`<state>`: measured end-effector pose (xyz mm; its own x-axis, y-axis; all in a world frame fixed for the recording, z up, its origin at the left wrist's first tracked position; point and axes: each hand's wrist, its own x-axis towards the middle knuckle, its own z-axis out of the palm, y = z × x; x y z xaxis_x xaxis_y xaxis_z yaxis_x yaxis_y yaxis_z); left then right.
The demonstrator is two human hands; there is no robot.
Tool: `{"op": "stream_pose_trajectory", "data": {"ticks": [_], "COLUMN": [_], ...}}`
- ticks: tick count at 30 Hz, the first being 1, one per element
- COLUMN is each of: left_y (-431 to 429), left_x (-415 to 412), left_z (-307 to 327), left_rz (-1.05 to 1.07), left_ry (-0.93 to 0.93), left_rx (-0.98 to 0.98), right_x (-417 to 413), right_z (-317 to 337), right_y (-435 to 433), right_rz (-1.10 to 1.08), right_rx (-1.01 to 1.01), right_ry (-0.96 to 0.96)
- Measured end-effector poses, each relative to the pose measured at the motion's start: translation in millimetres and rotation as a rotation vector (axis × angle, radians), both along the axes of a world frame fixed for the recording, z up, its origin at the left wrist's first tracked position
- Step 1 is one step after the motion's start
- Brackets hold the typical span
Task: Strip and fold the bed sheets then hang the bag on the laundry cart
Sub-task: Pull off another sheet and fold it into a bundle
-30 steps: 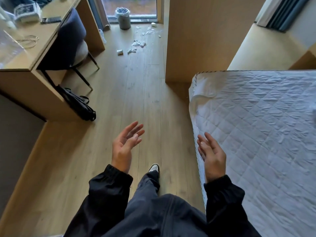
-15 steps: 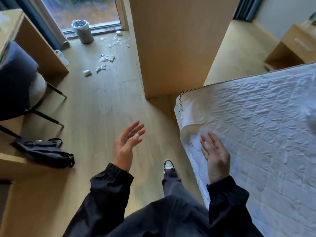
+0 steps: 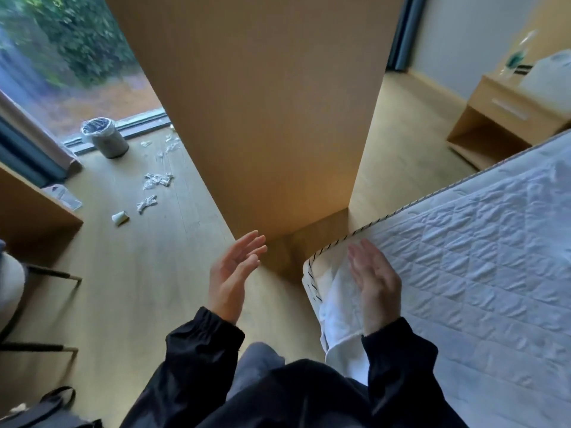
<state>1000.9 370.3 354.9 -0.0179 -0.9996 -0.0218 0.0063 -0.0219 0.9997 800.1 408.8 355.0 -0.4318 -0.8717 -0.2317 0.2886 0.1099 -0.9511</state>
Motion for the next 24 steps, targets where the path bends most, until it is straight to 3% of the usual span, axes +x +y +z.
{"op": "stream_pose_trajectory", "data": {"ticks": [14,18,24], "left_y": [-319.0,-399.5,-466.0], "left_x": [-13.2,-44.8,-127.9], "left_z": [-13.4,-15.8,-26.8], "left_rz": [-0.328,-0.410,-0.656], "left_ry": [0.016,0.045,0.030], "left_rx": [0.035,0.105,0.113], "right_x": [9.1,2.3,-46.1], "right_z": [-28.7,-22.0,-21.8], "right_y": [-258.1,-310.2,-336.4], "right_rz": [-0.411,-0.493,-0.802], "right_rx": [0.056,0.070,0.107], "right_ry": [-0.101,-0.047,-0.036]}}
